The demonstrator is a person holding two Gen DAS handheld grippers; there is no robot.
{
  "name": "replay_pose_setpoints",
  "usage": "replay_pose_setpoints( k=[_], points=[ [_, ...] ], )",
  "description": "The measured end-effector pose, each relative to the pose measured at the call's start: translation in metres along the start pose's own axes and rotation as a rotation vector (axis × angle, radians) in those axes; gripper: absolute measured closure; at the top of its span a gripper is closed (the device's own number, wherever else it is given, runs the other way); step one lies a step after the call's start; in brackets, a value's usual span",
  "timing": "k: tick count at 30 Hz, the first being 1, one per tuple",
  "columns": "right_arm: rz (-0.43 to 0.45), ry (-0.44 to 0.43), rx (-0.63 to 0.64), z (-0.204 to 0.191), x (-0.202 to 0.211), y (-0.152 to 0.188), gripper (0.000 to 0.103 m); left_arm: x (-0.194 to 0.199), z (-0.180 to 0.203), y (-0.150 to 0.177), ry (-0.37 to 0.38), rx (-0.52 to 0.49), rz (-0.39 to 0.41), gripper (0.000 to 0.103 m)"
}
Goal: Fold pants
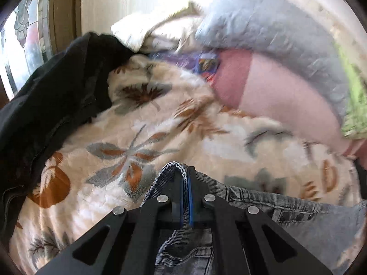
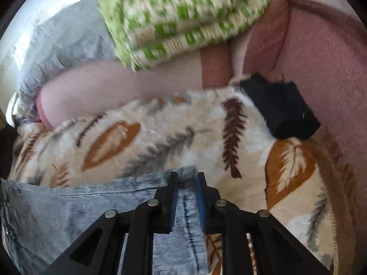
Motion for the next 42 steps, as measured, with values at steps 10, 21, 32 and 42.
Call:
replay_pose_setpoints(
  k=[10,21,32,42],
  points=[
    [-0.228,-0.098,-0.077,0.041,-0.009,0.085,0.045,0.028,-0.021,0.034,0.068,0.058,-0.009,0.045],
    [-0.259,0.025,0.064,0.036,0.004,0.104,0.077,0.024,-0.030,0.070,0.098,0.074,-0.113,0.044],
    [-0.105,-0.171,-0.151,0.032,0.014,0.020,0.032,-0.029,-0.036,0.032,0.223,0.194,-0.190,0.044],
    [-0.171,-0.163,-0.123,0.002,-0.044,0.000,0.037,-0.055,-0.014,0.028,0.146,0.091,-0.213,0.093]
  ],
)
Point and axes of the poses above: each gripper's, at about its wrist camera, not at the fingertips, and x roughly against the way its jaws point, z to its right, y to its underside, the point moved 5 cm from there along -x, roughly the way its jaws point, and after that the axes turned 12 degrees about -x, right-handed, at the moved point
